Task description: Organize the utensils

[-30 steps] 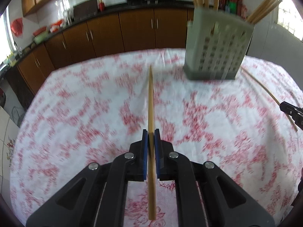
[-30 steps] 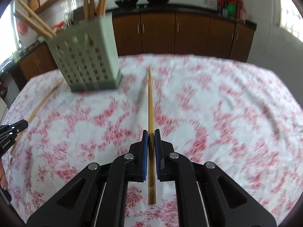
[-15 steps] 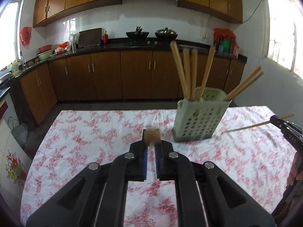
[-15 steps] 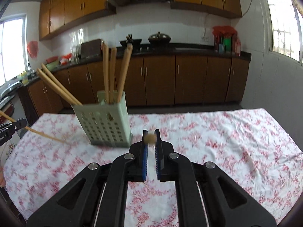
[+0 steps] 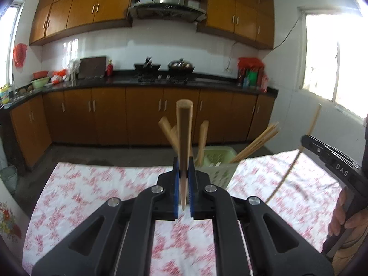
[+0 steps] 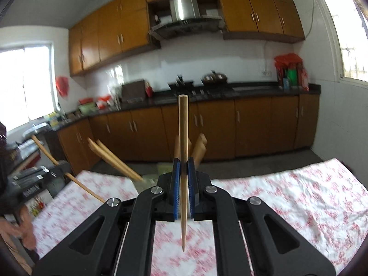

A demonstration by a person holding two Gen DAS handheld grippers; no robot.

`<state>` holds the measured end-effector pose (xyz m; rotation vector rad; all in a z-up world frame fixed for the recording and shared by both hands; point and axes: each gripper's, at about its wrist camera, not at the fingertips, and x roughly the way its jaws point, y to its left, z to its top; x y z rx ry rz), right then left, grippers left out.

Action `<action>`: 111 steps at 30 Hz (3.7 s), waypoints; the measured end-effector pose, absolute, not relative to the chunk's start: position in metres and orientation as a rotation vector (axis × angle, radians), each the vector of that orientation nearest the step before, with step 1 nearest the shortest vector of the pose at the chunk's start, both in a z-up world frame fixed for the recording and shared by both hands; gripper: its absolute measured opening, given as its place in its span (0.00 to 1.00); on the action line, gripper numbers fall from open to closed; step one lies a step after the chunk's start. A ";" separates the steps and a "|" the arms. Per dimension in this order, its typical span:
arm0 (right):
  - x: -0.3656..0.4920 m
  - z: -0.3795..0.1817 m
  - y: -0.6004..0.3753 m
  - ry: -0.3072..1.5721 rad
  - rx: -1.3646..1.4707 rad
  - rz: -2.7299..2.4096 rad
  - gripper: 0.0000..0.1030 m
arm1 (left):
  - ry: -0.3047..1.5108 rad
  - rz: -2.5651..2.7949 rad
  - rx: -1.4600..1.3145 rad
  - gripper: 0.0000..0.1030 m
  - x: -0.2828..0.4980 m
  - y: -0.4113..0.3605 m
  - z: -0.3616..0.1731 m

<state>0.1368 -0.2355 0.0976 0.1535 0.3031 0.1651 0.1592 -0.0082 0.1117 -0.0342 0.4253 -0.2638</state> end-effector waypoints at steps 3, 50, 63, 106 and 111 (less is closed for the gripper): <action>0.138 0.121 -0.230 0.213 0.183 0.198 0.07 | 0.366 -0.286 -0.046 0.08 0.158 -0.018 0.130; 0.108 0.110 -0.240 0.114 0.097 0.057 0.98 | 0.179 -0.118 -0.012 0.96 0.131 0.000 0.128; 0.069 0.032 -0.226 0.390 0.091 -0.026 0.98 | 0.356 0.024 0.046 0.96 0.062 0.021 0.044; 0.031 -0.007 -0.210 0.390 0.083 0.006 0.98 | 0.385 -0.028 0.048 0.96 0.039 0.005 0.009; 0.031 -0.007 -0.210 0.390 0.083 0.007 0.98 | 0.385 -0.028 0.049 0.96 0.039 0.006 0.009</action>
